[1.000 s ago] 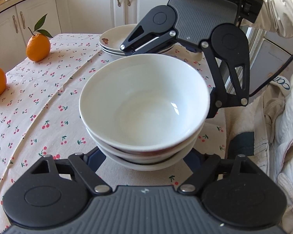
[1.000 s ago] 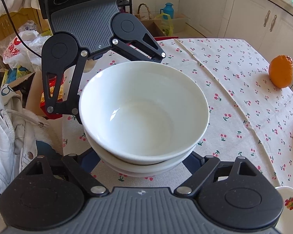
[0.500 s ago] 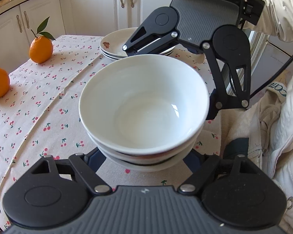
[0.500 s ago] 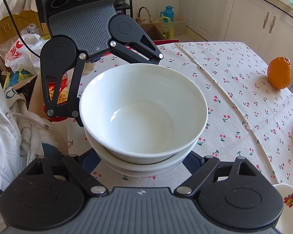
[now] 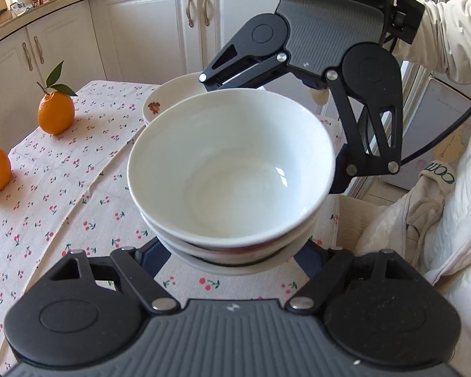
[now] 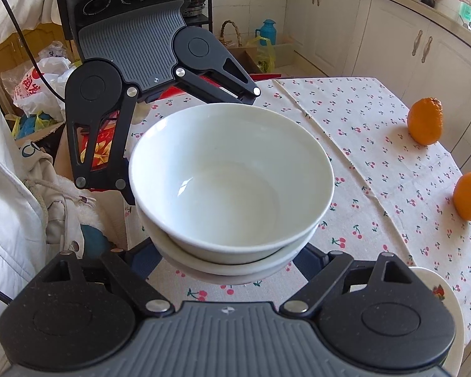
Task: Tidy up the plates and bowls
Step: 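Lift the bowl stack with both grippers and carry it over the plate stack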
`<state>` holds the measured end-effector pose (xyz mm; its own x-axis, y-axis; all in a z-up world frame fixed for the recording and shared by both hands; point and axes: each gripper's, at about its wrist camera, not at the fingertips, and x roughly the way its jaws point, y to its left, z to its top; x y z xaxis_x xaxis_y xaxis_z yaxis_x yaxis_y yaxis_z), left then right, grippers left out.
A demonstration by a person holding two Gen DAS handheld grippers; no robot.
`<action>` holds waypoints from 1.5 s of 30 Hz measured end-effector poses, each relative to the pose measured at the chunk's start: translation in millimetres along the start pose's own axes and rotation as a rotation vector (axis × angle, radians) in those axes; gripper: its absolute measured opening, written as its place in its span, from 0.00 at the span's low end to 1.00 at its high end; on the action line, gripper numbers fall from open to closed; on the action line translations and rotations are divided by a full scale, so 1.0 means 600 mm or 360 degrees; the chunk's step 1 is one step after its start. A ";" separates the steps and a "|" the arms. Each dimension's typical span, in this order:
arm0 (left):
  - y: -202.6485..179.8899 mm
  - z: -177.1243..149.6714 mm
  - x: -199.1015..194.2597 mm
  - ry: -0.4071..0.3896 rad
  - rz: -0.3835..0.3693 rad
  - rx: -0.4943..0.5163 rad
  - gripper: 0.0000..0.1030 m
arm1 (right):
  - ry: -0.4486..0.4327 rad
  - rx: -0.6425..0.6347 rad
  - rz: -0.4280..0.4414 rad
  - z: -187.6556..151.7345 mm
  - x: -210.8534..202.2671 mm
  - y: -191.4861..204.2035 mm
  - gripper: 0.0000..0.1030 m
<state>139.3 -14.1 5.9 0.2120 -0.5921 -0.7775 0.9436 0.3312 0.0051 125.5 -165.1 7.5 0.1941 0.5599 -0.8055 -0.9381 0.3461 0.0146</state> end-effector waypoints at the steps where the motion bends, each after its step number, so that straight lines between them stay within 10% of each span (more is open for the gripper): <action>1: -0.002 0.008 0.004 -0.0006 -0.0001 0.0010 0.81 | 0.0000 0.0001 -0.0015 -0.005 -0.007 -0.001 0.89; 23: 0.039 0.180 0.144 -0.0078 -0.0089 0.0219 0.81 | 0.0002 0.0196 -0.0272 -0.131 -0.116 -0.132 0.89; 45: 0.074 0.212 0.224 -0.0017 -0.0130 0.0228 0.81 | 0.0008 0.0367 -0.0284 -0.186 -0.092 -0.214 0.90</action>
<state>242.2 -172.3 -18.2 0.1351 -0.6207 -0.7723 0.9842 0.1739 0.0324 203.4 -324.3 -16.3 0.3485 0.4713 -0.8102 -0.7990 0.6013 0.0061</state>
